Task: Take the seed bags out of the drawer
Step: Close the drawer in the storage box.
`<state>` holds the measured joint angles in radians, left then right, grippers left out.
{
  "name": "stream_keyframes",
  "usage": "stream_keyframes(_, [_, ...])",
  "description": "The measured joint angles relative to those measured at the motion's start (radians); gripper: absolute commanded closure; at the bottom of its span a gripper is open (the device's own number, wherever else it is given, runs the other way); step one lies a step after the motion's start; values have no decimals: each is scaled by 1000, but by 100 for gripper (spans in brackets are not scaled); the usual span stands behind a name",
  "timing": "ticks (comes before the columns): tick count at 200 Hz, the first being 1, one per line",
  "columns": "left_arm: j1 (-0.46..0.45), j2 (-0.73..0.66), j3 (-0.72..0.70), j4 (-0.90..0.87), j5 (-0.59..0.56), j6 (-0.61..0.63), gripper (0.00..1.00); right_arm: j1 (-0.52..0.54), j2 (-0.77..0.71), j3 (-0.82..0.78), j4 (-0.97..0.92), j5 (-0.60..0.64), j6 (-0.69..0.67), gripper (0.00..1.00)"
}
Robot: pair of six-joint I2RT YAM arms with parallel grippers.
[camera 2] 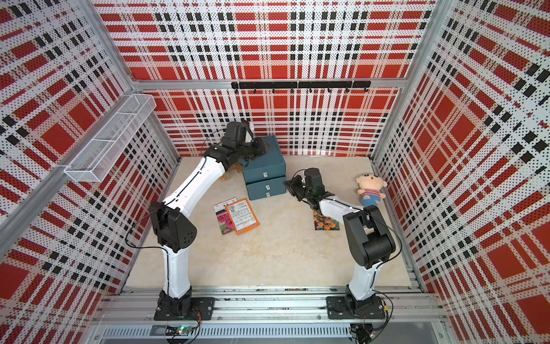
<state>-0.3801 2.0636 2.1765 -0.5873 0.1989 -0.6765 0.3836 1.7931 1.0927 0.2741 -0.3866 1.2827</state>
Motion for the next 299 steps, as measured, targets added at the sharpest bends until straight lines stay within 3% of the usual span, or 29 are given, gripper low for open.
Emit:
stream_keyframes(43, [224, 11, -101, 127, 14, -100, 56, 57, 0, 14, -26, -3, -5, 100])
stream_keyframes(72, [296, 132, -78, 214, 61, -168, 56, 92, 4, 53, -43, -11, -2, 100])
stream_keyframes(105, [303, 349, 96, 262, 142, -214, 57, 107, 6, 88, -48, -14, -2, 100])
stream_keyframes(130, [309, 420, 121, 282, 182, -235, 57, 106, 5, 86, -74, -8, -7, 100])
stream_keyframes(198, [333, 446, 133, 438, 277, -315, 57, 57, -2, 128, -232, 7, -105, 100])
stream_keyframes(256, [326, 470, 136, 471, 366, -322, 59, 46, 158, 228, -164, -2, -42, 100])
stream_keyframes(299, [325, 472, 96, 476, 389, -305, 60, 46, 183, 248, -146, -2, -9, 100])
